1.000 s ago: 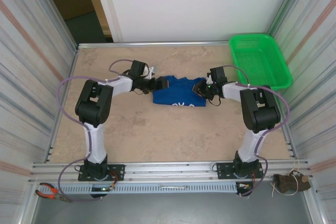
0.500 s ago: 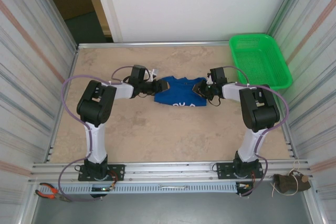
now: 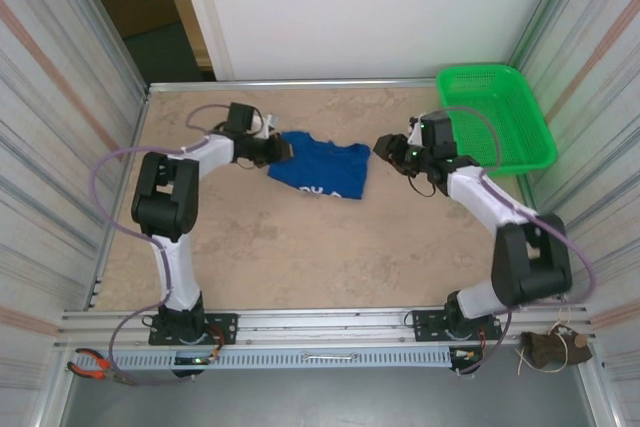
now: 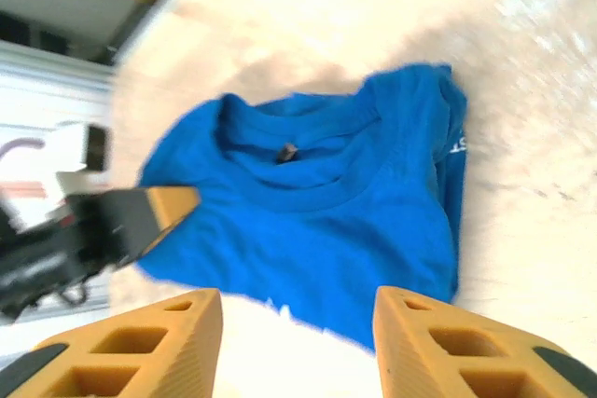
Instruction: Fold the inside-out t-shirt
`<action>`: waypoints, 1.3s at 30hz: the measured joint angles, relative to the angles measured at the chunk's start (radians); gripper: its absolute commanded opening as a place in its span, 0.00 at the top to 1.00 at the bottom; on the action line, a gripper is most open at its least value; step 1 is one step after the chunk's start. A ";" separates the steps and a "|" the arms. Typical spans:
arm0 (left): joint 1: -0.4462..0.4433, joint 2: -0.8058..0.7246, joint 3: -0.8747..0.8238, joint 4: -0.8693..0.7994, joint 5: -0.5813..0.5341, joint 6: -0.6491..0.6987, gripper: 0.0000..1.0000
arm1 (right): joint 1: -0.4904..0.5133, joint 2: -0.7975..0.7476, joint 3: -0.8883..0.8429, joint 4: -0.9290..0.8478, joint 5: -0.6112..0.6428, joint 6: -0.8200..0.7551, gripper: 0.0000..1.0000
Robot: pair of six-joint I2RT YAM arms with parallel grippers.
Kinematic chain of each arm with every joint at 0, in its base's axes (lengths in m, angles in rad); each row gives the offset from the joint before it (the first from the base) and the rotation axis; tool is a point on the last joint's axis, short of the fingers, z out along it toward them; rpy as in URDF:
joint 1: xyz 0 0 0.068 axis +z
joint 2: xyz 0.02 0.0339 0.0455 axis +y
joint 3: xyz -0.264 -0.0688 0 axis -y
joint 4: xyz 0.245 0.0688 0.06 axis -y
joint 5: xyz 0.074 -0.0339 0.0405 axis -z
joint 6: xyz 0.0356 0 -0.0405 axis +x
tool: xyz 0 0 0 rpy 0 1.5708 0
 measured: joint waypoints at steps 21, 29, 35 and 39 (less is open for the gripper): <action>0.302 0.209 0.565 -0.600 -0.599 0.547 0.99 | 0.092 -0.631 -0.195 -0.387 0.114 0.009 0.36; 0.367 0.240 0.593 -0.597 -0.715 0.579 0.02 | 0.091 -0.649 -0.195 -0.445 0.143 0.007 0.25; 0.362 0.161 0.572 -0.552 -0.724 0.545 0.01 | 0.057 -0.601 -0.153 -0.493 0.197 -0.055 0.01; 0.357 -0.080 0.410 -0.450 -0.657 0.462 0.01 | -0.009 -0.545 -0.070 -0.531 0.310 -0.113 0.01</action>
